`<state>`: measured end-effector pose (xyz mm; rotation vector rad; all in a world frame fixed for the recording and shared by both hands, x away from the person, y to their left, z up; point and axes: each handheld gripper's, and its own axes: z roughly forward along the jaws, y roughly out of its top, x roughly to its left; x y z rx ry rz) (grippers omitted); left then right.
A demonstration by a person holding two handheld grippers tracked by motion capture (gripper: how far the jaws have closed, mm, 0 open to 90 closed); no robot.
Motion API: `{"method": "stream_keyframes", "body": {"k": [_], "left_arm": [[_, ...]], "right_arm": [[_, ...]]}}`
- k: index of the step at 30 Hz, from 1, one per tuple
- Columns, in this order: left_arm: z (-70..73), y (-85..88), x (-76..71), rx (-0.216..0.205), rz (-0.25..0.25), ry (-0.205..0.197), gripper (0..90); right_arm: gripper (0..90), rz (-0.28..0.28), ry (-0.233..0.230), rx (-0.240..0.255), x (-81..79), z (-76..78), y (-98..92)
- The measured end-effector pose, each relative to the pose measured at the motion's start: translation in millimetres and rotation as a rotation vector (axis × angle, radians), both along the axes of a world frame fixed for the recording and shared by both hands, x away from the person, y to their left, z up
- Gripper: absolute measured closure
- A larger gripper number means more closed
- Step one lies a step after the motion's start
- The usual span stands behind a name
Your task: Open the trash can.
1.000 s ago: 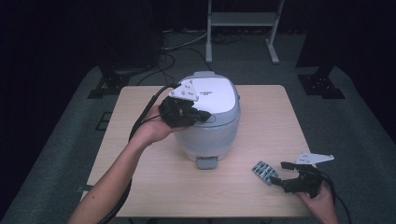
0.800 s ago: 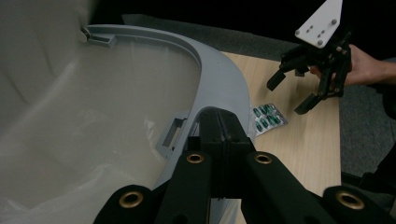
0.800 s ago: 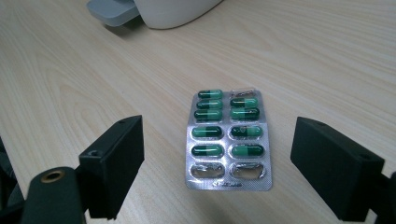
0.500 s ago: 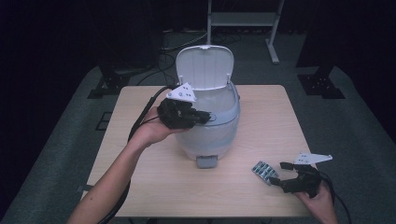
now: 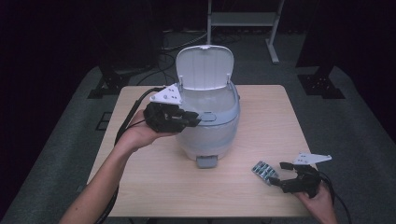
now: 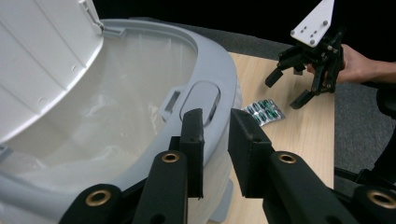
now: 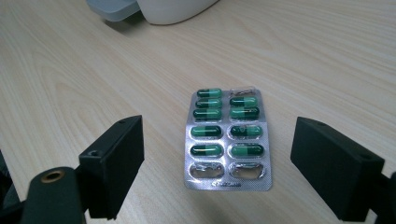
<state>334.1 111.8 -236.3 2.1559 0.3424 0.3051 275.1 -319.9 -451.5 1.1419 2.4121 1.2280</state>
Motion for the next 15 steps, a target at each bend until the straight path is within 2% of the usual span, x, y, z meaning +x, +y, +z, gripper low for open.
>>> {"method": "stream_keyframes", "body": {"k": [15], "left_arm": [[-14.1, 39.8, -13.2, -0.031, 0.045, 0.018, 63.6]], "right_arm": [[16.0, -0.015, 0.006, -0.012, 1.1, -1.8, 1.8]]}}
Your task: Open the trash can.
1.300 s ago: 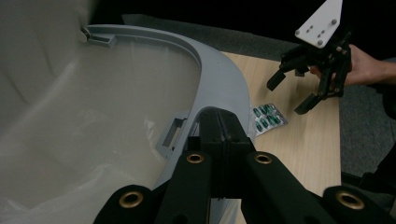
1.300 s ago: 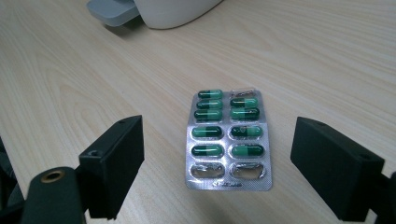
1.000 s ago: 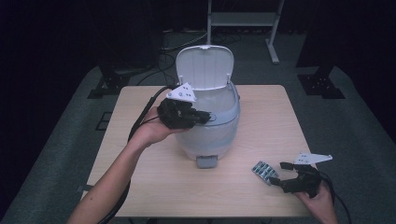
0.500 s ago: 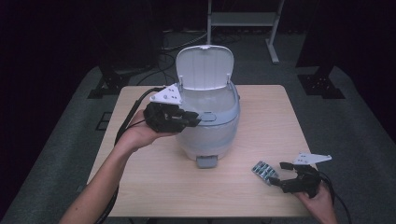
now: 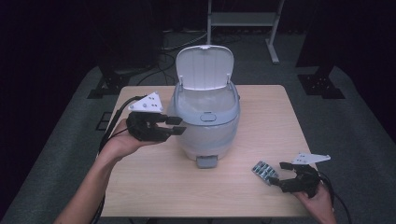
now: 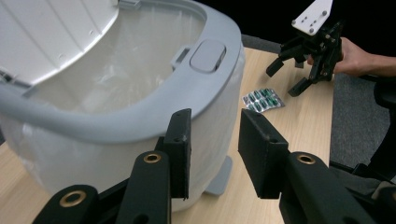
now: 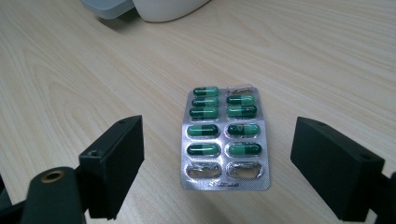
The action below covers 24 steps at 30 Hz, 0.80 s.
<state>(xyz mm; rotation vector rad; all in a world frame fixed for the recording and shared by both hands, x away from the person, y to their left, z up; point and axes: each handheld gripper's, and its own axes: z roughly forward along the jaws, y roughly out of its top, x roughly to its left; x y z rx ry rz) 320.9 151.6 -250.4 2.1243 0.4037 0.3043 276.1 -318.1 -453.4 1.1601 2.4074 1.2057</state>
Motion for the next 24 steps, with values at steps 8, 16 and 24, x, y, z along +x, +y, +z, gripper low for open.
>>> {"method": "stream_keyframes", "body": {"k": [8, 16, 24], "left_arm": [[-15.1, 16.7, -3.9, 0.000, 0.022, 0.017, 59.7], [-36.2, 31.1, -5.5, -0.005, 0.046, 0.034, 54.2], [-58.9, 44.2, -7.0, -0.014, 0.071, 0.054, 48.5]], "right_arm": [[16.0, -0.002, -0.001, -0.009, 1.2, -1.0, 3.3], [16.0, 0.003, 0.004, -0.033, 1.8, -3.1, 8.4], [16.0, -0.002, 0.007, -0.043, 2.6, -5.2, 9.9]]}}
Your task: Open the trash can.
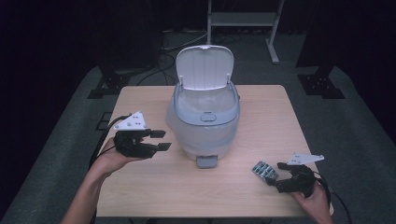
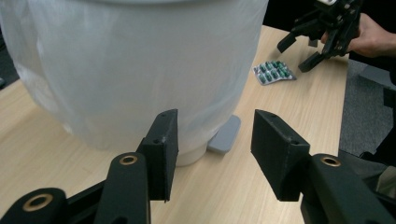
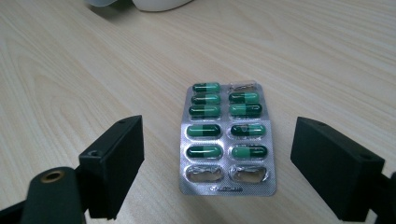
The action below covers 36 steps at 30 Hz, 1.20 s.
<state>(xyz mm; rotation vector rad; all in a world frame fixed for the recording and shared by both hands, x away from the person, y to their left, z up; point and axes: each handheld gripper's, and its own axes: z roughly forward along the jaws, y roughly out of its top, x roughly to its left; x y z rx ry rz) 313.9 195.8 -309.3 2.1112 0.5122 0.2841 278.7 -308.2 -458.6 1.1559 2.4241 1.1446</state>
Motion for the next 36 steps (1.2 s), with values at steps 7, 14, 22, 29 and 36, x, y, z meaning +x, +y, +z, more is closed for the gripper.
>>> {"method": "stream_keyframes", "body": {"k": [7, 14, 22, 29, 36], "left_arm": [[-13.5, 8.9, -3.7, 0.003, 0.029, 0.001, 44.3], [-25.2, 12.5, -5.7, 0.018, 0.039, 0.009, 41.4], [-41.7, 14.1, -8.3, 0.037, 0.065, 0.007, 31.2], [-56.0, 18.9, -8.6, 0.023, 0.094, 0.018, 24.7], [-67.4, 20.8, -10.0, 0.044, 0.104, 0.018, 19.9]], "right_arm": [[16.0, 0.010, 0.004, -0.028, 2.2, -2.6, 5.2], [16.0, 0.012, 0.001, -0.047, 4.5, -3.3, 10.3], [16.0, 0.016, 0.011, -0.061, 8.7, -5.2, 15.9], [16.0, 0.012, 0.010, -0.078, 12.9, -7.1, 18.7], [16.0, 0.009, 0.019, -0.105, 15.2, -9.2, 21.8]]}}
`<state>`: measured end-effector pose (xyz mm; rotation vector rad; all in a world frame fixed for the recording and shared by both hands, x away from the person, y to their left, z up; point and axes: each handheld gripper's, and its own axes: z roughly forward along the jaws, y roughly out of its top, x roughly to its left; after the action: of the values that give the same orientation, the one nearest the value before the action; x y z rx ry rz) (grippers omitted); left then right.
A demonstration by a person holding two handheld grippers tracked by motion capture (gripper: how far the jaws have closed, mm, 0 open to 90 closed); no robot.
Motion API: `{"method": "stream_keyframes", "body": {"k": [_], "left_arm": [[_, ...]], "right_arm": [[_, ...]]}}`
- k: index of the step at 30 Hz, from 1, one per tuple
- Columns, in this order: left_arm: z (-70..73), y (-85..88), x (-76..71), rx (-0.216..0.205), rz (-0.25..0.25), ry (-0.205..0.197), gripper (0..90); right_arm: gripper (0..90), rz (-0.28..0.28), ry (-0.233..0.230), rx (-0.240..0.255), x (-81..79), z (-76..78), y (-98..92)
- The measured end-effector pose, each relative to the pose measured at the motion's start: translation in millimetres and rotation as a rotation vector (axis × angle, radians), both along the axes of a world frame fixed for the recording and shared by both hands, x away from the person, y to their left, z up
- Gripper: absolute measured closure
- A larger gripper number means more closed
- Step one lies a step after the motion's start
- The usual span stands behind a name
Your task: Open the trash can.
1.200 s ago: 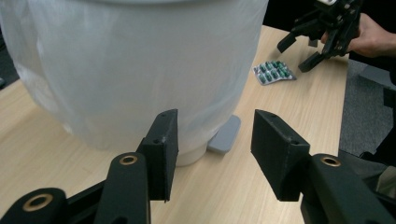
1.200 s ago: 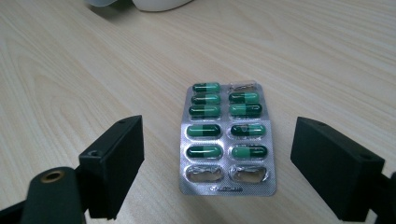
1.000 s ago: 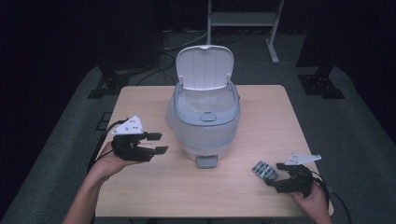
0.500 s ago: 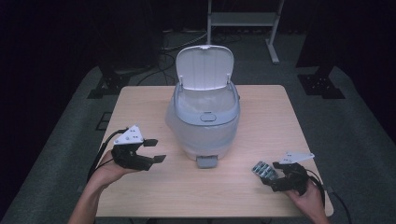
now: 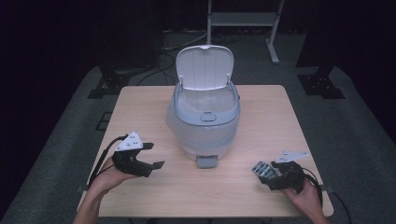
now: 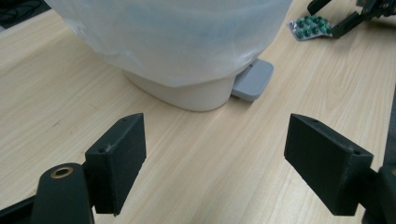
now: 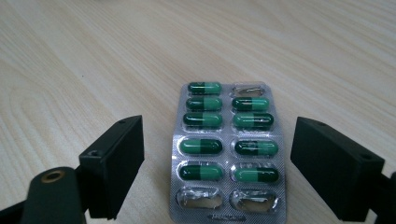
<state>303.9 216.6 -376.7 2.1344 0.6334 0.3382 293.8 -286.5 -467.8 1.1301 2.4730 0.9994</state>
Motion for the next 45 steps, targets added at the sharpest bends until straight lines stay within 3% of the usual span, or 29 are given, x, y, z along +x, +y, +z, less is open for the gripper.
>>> {"method": "stream_keyframes", "body": {"k": [16, 20, 33, 45], "left_arm": [[-24.0, 3.7, -3.6, -0.009, 0.035, -0.007, 17.0], [-29.2, 3.7, -3.3, -0.030, 0.029, 0.000, 17.0], [-40.0, 2.9, -4.4, 0.005, 0.020, 0.012, 14.2], [-44.5, 4.2, -4.4, 0.014, 0.024, 0.020, 14.2]], "right_arm": [[20.8, 0.002, 0.004, -0.037, 3.7, -4.5, 6.2], [21.8, -0.001, 0.005, -0.041, 4.0, -4.5, 6.6], [32.1, -0.006, -0.012, -0.052, 3.3, -5.6, 6.8], [32.5, -0.010, -0.010, -0.045, 3.7, -0.6, 4.7]]}}
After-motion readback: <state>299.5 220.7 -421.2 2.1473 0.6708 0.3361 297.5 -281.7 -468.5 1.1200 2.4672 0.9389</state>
